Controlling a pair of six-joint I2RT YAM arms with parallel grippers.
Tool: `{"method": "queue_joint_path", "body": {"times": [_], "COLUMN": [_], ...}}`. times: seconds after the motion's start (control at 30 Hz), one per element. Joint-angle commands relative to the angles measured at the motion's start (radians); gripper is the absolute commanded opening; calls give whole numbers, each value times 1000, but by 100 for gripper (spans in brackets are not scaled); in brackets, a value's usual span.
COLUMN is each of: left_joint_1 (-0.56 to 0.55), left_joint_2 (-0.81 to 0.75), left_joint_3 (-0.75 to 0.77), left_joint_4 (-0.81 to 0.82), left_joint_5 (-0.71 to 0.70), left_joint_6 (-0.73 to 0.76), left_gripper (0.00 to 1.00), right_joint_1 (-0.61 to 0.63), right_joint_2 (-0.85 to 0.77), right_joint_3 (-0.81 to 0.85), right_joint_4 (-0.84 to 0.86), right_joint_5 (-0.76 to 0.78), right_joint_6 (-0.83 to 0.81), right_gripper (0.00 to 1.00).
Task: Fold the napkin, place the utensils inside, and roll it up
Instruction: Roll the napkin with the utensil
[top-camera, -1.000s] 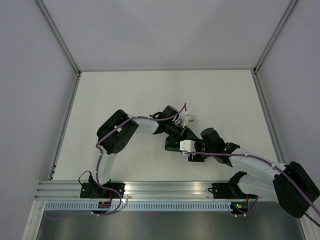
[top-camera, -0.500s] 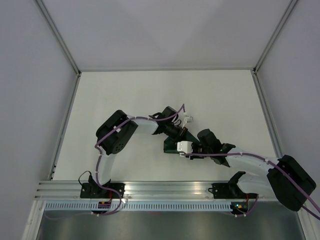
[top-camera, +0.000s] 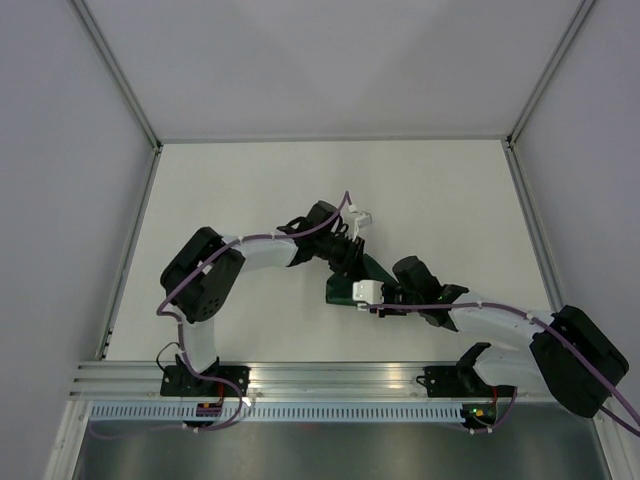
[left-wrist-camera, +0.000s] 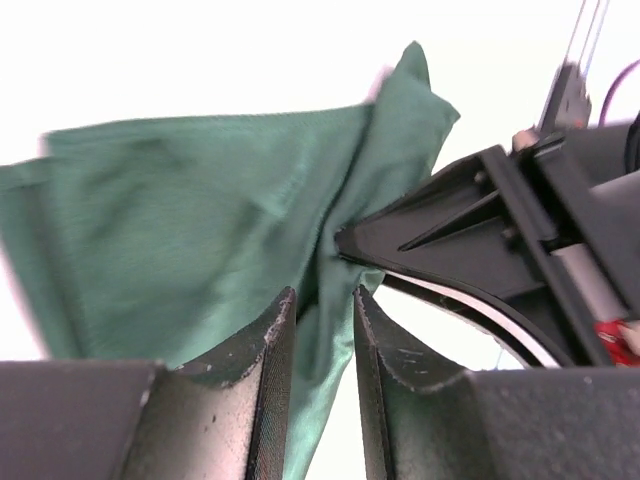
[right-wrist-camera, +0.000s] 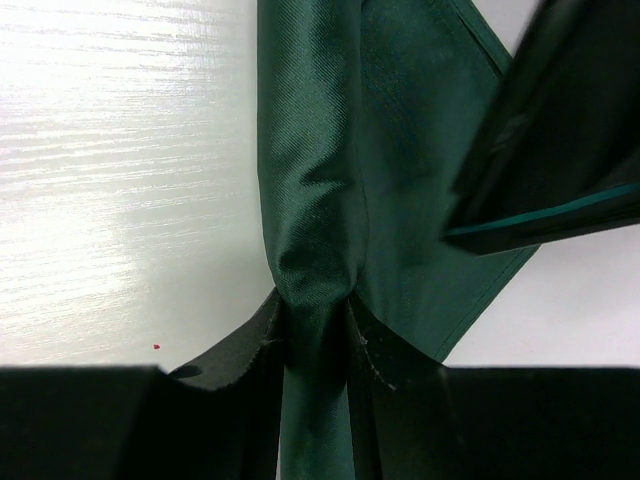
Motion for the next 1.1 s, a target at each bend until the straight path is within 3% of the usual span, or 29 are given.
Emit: {"method": "queue_joint_path", "body": {"times": [0.0,0.23,0.4,0.5,0.63,0.73,0.87,1.07], "left_joint_1": [48,146,143,127,102,15,-196,-338], "left_joint_2": [-103,-357,-503,-589,-707,-735,-698,-603], "left_joint_3": [-34,-264,-393,-530,-689,-731,-746,-749], "left_joint_4": [87,329,401,540,717,762,794,835], "left_joint_5": [-85,-266,-430,-531,-657,-738,-886,-927], "left_joint_6": [-91,-181,-119,-88,-37,116,375,539], "left_gripper": [34,39,38,35,44,44,46,52], "right_joint_1": [0,-18,-93,-137,-185,-222,-251,-305], "right_joint_2": [38,75,139,210,282,345,414,520], "right_joint_3": [2,40,132,201,285,350,433,525], "right_joint_4": [-99,-140,-234,-306,-387,-453,-524,-640], "right_joint_5": [1,-59,-160,-223,-289,-332,-375,-428], "right_joint_6": [19,22,7,-9,-23,-36,-61,-101], "right_gripper": [15,14,13,13,13,13,12,12]}}
